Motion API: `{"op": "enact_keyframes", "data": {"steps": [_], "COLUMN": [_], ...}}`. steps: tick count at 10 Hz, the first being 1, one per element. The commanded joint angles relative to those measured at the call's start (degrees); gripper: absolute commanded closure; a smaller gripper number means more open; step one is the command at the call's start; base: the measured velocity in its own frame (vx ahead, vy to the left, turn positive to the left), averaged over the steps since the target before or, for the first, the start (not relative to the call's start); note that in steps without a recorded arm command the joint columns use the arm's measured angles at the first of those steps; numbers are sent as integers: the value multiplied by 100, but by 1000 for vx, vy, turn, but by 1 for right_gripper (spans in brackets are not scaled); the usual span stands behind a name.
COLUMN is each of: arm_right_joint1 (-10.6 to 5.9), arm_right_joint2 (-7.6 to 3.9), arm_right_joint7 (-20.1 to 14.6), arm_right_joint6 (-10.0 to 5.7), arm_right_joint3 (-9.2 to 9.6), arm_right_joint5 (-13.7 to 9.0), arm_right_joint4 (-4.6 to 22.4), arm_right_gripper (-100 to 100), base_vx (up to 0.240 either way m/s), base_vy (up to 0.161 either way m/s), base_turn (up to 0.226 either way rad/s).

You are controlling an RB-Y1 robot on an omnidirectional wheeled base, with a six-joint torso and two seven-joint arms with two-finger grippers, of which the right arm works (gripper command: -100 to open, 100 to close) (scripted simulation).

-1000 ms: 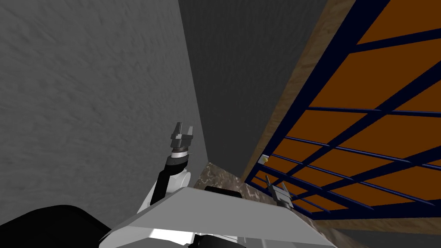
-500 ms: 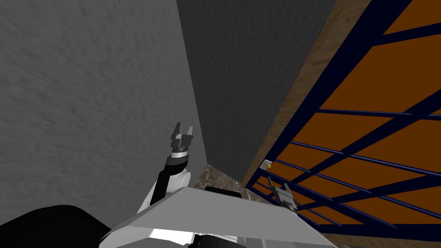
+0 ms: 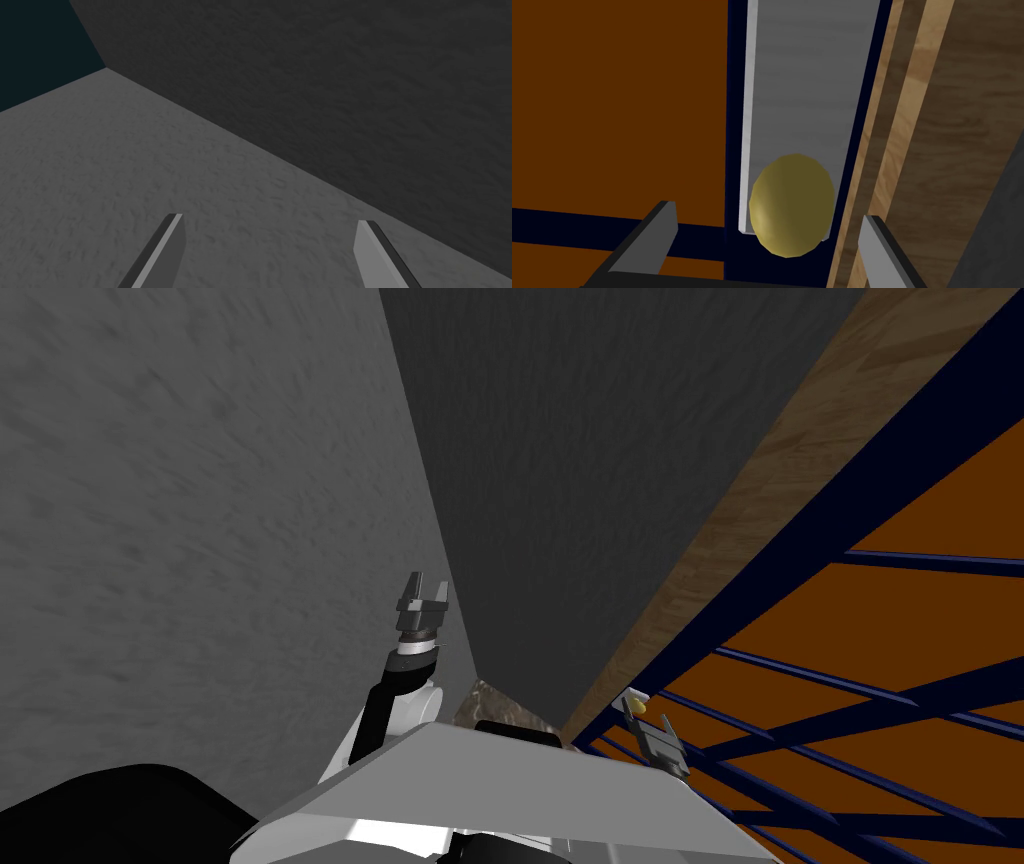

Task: Pull the door open

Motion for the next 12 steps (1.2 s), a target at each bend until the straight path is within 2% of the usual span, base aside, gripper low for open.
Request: {"op": "enact_keyframes", "data": {"steps": [1,2,7,8,10,12], "arm_right_joint1": [0,0,0,3,7,15], "arm_right_joint2": [0,0,0,-1,-21,-56], "arm_right_joint7": [0,0,0,-228,-412,-751], "arm_right_joint6": [0,0,0,-11,-12,-13], "arm_right_joint3": [0,0,0,53,76,119], "arm_right_joint5": [0,0,0,-57,-112,-220], "arm_right_joint4": [0,0,0,14,19,29], "arm_right_gripper": [-100,100,100,100,100,100], "base_vx": [67,-32,-10,-16,-26,-28], "base_vy": [-22,21,7,2,-1,-5], "base_turn": [-35,24,7,42,40,49]}}
